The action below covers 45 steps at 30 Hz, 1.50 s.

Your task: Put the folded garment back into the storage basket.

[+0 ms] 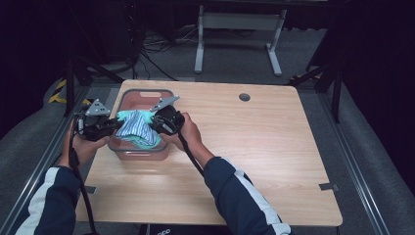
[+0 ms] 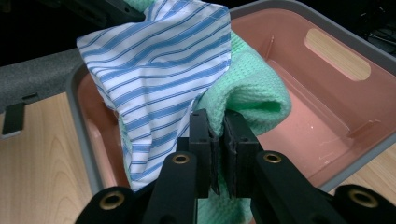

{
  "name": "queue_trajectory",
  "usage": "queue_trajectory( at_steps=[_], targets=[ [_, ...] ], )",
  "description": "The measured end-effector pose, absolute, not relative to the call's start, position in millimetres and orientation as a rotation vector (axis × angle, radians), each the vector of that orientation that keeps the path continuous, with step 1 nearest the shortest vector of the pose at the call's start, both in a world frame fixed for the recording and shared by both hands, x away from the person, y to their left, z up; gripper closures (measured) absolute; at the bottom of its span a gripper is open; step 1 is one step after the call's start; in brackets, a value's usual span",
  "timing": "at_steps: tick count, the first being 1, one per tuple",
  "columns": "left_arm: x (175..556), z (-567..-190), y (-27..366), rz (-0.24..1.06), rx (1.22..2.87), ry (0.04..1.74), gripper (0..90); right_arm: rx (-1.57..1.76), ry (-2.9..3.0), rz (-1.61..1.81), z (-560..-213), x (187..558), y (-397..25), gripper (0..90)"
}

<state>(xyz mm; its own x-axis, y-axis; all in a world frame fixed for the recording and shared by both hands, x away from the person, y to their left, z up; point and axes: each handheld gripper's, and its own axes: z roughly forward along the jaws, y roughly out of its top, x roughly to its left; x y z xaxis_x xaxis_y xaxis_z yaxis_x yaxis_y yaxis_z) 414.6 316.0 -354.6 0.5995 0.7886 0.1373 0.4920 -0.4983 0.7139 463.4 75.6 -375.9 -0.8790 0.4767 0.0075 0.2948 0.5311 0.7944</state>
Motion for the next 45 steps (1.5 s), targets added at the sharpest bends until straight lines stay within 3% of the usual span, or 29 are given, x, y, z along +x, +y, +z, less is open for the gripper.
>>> queue_trajectory(
  at_steps=[15,18,20,30,45],
  targets=[
    [420.4,-367.7,313.0,0.594,2.245,1.025,81.2,0.687,2.581,1.211,-389.1,470.8,78.7,81.2],
    [421.7,-370.4,312.4,0.623,2.248,1.057,76.2,0.692,2.582,1.196,-391.1,469.6,80.2,75.6],
    [422.1,-371.6,311.9,0.626,2.243,1.070,67.5,0.695,2.578,1.183,-392.9,468.4,80.4,74.1],
    [413.1,-370.9,310.1,0.641,2.233,1.060,62.8,0.663,2.574,1.146,-390.2,464.1,74.5,70.0],
    [389.7,-364.2,292.2,0.674,2.162,0.995,43.6,0.656,2.551,1.086,-381.0,451.7,51.8,42.8]
  ],
)
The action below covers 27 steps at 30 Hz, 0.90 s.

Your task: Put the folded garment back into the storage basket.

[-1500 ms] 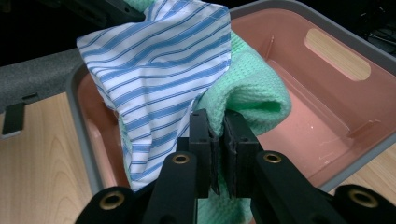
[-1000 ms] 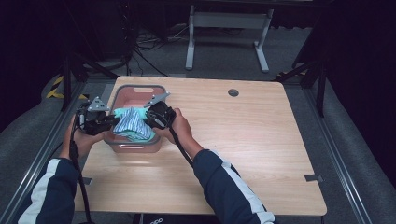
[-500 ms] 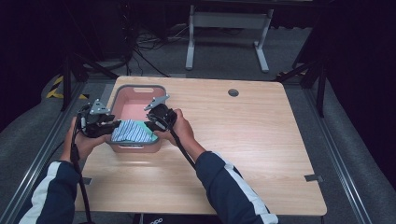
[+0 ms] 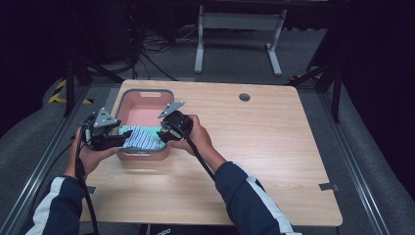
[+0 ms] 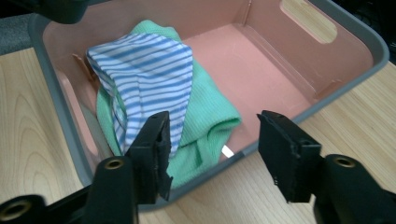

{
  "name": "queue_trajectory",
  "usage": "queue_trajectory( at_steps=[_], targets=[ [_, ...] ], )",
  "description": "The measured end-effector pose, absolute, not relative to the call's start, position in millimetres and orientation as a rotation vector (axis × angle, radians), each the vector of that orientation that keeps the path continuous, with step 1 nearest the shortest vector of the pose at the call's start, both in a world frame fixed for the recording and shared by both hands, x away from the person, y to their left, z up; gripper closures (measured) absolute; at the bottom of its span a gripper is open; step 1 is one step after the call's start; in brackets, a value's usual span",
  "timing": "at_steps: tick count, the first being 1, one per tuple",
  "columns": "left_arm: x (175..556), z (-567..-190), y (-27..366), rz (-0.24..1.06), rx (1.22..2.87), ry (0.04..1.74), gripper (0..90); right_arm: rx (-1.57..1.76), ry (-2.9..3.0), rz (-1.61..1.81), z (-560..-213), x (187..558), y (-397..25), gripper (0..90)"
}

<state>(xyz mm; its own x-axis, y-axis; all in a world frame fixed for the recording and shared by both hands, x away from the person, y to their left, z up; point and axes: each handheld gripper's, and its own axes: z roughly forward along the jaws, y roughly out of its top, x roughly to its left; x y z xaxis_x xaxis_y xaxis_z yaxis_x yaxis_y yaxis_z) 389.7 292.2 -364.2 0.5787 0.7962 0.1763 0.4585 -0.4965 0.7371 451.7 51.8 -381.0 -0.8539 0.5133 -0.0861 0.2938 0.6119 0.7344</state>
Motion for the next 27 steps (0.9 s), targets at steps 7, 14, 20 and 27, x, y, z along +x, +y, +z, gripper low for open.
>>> queue_trajectory(
  at_steps=[7,14,20,27],
  targets=[
    [380.6,-360.5,276.3,0.666,2.142,0.954,38.8,0.665,2.530,1.031,-379.5,448.2,35.5,37.6],
    [373.3,-359.1,260.4,0.659,2.156,0.915,33.8,0.660,2.519,0.991,-378.7,443.5,21.9,35.3],
    [369.9,-358.3,248.5,0.660,2.155,0.890,30.9,0.640,2.509,0.963,-376.3,439.2,11.5,34.9],
    [363.3,-356.6,233.2,0.646,2.146,0.852,28.0,0.596,2.506,0.915,-375.7,432.1,-1.3,35.0]
  ],
)
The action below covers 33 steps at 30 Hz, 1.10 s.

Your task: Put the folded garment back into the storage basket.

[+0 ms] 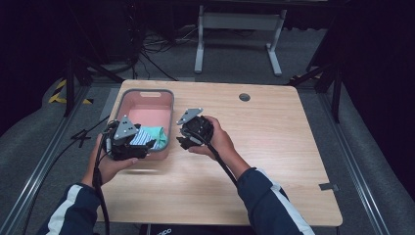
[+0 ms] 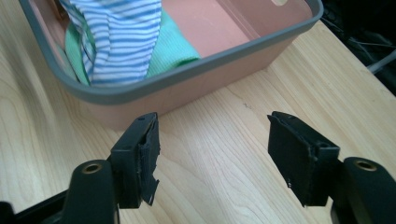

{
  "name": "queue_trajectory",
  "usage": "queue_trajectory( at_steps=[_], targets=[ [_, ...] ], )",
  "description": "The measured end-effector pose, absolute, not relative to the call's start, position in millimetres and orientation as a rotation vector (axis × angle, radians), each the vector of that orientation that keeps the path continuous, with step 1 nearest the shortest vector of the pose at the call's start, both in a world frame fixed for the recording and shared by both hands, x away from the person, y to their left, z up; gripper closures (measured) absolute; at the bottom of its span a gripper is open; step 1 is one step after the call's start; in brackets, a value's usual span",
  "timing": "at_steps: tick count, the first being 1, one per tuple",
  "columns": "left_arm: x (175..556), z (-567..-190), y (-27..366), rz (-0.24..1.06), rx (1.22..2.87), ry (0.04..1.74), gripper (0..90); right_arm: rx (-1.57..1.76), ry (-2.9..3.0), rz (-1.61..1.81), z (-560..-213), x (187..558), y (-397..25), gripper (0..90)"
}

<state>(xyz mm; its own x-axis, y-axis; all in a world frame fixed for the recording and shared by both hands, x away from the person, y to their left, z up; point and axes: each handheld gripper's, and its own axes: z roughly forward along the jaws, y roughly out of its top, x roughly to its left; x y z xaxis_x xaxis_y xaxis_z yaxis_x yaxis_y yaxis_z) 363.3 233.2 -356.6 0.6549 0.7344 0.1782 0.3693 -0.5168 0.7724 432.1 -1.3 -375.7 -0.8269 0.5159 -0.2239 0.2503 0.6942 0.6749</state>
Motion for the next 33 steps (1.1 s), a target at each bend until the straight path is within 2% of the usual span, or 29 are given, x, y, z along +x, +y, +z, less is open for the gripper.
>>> queue_trajectory(
  at_steps=[14,33],
  targets=[
    [349.1,-364.6,194.4,0.610,2.182,0.736,27.2,0.588,2.471,0.905,-370.3,418.2,-27.9,35.6],
    [341.9,-378.8,170.0,0.593,2.246,0.653,26.7,0.605,2.448,0.846,-368.8,405.9,-73.2,35.8]
  ],
)
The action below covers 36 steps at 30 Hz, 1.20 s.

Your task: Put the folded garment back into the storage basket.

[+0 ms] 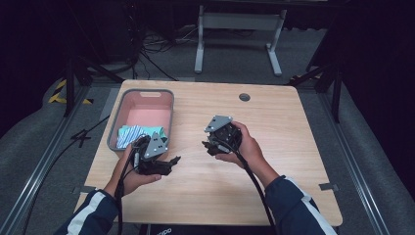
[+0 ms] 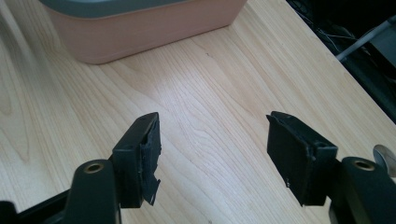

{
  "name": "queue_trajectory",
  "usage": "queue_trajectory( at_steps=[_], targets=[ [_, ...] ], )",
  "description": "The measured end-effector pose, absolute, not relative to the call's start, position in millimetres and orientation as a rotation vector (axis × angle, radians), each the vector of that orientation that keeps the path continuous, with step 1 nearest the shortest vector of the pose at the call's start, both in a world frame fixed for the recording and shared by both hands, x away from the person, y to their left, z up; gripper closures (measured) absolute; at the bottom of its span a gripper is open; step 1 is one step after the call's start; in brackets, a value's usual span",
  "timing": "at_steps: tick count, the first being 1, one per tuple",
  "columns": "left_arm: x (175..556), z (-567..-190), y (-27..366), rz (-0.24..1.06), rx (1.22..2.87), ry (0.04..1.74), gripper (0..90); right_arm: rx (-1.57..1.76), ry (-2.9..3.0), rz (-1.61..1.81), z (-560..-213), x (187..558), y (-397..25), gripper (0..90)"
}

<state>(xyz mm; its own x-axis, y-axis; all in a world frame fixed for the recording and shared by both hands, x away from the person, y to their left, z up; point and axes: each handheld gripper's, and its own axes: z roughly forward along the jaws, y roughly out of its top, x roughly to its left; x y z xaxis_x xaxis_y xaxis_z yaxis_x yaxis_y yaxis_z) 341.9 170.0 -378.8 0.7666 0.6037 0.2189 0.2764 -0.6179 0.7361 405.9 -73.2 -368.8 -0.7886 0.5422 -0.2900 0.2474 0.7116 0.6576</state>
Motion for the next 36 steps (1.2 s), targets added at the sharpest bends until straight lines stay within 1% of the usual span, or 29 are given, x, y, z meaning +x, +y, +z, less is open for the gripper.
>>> queue_trajectory(
  at_steps=[25,36],
  targets=[
    [336.8,-405.0,145.6,0.549,2.322,0.569,25.4,0.595,2.459,0.789,-380.5,390.2,-114.4,34.5],
    [333.5,-415.3,136.0,0.525,2.360,0.545,23.3,0.636,2.464,0.756,-394.4,381.5,-140.4,34.3]
  ],
)
